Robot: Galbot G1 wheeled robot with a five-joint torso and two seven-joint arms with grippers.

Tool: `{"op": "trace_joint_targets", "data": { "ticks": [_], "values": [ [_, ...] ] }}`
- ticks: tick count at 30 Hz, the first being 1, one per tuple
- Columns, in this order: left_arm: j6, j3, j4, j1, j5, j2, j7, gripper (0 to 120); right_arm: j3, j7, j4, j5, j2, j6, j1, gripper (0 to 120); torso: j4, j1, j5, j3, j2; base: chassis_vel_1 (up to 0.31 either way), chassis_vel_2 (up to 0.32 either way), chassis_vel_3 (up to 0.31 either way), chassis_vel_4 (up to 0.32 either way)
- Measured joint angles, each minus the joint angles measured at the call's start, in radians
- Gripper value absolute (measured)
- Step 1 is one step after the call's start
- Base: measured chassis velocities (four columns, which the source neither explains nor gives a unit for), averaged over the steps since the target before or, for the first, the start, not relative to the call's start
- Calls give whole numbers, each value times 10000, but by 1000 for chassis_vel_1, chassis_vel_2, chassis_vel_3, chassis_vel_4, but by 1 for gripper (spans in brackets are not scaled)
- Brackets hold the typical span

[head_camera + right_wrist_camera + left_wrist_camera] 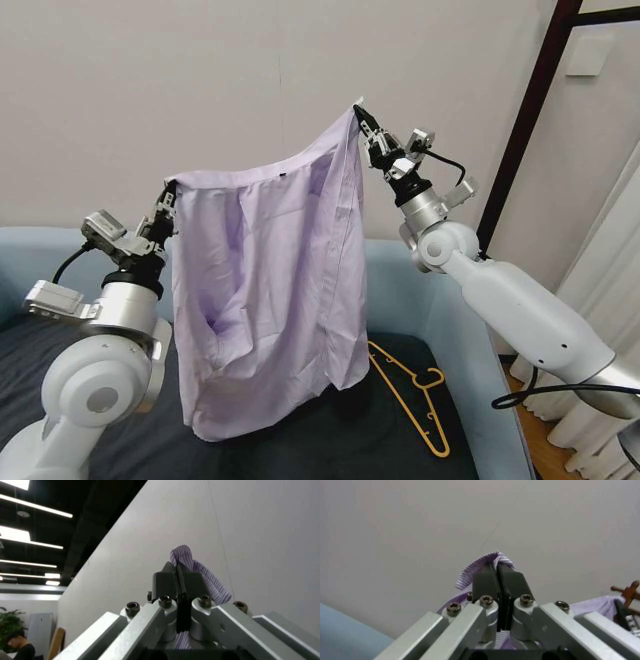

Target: Pick up the clothes from the sofa and hang them on the clothes hanger.

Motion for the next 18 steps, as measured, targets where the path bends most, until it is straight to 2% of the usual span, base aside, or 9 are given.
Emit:
{"op": "trace_joint_targets", "data": {
  "ticks": [5, 9, 13, 16, 18],
  "values": [
    [40, 163, 603, -316, 776, 446, 925, 0, 105, 180, 44, -109, -68, 41, -9, 0, -2, 0, 0, 0, 0, 0, 0, 0, 0],
    [-277, 257, 1118, -485, 1554, 840, 2292, 0, 205, 111, 243, -76, -182, 42, -130, 0, -1, 0, -2, -1, 0, 0, 0, 0, 0],
    [-112, 342, 1298, -216, 1885, 787, 2551, 0, 345, 88, 539, -351, -295, 62, -968, 0, 0, 0, 1, 0, 0, 0, 0, 0, 0],
    [107, 486, 1410, -20, 2000, 706, 2417, 0, 453, 87, 626, -743, -313, 119, -1571, 0, 0, 0, -2, -1, 0, 0, 0, 0, 0],
    [537, 689, 1481, 100, 2057, 663, 2052, 0, 537, 155, 618, -1209, -297, 199, -2279, 0, 0, 0, 0, 0, 0, 0, 0, 0, 0]
  ]
}}
